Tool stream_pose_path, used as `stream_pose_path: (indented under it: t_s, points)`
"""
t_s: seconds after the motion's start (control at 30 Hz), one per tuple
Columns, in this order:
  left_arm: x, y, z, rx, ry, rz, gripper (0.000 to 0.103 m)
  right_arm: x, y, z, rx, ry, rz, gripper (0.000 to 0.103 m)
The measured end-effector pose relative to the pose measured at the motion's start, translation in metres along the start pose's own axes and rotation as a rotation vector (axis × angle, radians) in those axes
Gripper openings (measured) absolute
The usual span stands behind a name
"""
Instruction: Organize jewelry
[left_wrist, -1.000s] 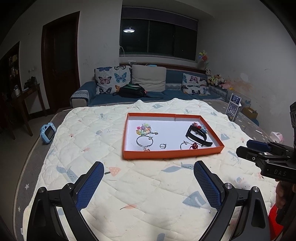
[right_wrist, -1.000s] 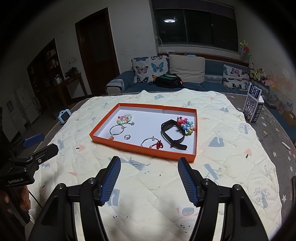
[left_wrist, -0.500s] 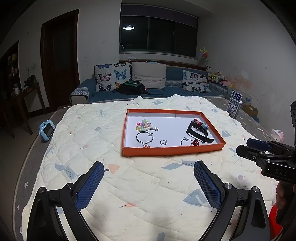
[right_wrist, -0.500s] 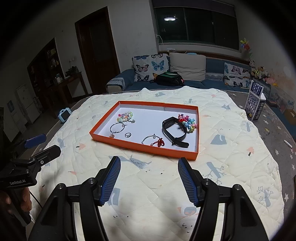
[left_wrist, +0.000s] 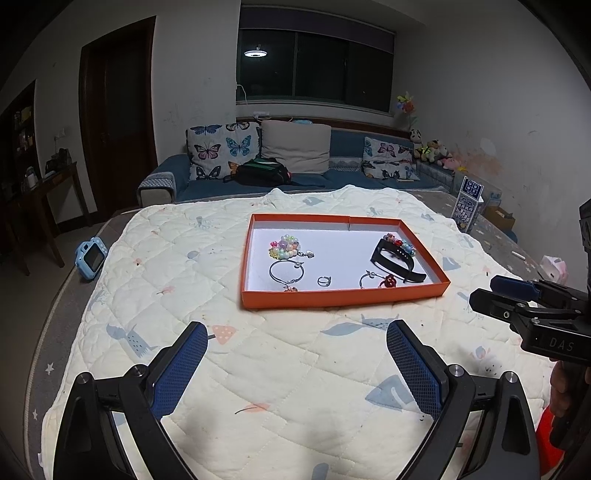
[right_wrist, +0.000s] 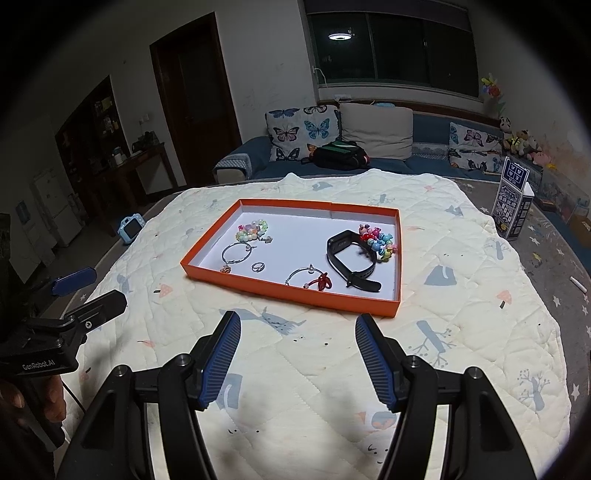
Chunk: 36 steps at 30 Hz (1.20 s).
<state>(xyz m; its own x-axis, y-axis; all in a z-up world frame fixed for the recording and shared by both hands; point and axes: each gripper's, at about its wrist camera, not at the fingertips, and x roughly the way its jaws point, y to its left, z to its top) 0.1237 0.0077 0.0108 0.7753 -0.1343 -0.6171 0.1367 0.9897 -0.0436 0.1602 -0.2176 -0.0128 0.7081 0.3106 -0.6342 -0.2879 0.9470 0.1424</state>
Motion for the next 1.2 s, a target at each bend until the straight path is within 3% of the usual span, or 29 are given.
stream_pose_path:
  t_s: [1.2]
  points:
    - [0.0046,-0.0022,-0.0015,0.003,0.011,-0.001,0.103,0.0014,0.0014,0.0001,0.006,0.002,0.008,0.071]
